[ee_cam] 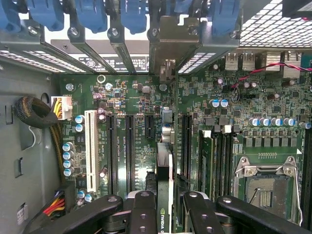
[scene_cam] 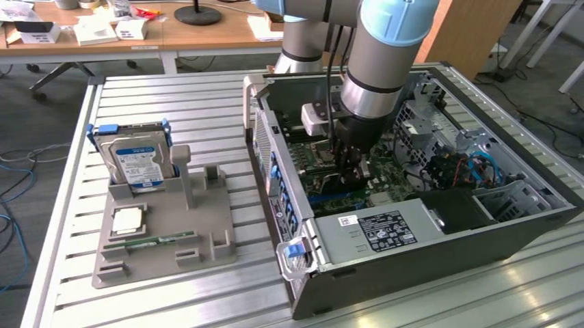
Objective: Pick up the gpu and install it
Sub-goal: 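Insert the gpu into the slot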
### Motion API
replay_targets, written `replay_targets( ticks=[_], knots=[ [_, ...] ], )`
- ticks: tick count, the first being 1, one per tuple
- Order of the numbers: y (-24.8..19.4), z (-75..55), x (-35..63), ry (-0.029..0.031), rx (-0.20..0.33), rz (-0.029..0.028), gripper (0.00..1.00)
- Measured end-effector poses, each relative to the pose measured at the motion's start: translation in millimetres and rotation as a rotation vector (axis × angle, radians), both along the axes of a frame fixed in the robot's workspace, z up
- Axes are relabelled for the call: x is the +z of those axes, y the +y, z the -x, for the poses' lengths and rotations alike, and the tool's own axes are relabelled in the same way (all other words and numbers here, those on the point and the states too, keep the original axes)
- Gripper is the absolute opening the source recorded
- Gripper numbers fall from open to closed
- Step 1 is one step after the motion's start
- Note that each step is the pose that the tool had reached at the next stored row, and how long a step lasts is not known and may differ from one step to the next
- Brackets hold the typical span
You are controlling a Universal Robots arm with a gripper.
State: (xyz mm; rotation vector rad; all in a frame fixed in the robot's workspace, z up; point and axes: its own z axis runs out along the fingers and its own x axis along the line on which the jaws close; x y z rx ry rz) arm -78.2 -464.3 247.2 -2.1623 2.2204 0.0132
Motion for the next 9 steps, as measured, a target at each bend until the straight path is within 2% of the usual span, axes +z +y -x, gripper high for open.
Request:
replay_targets(
  ticks=[9],
  knots=[
    [0.0,1.6,0.0,-0.0003,0.000,-0.0001,0.26]
  ],
)
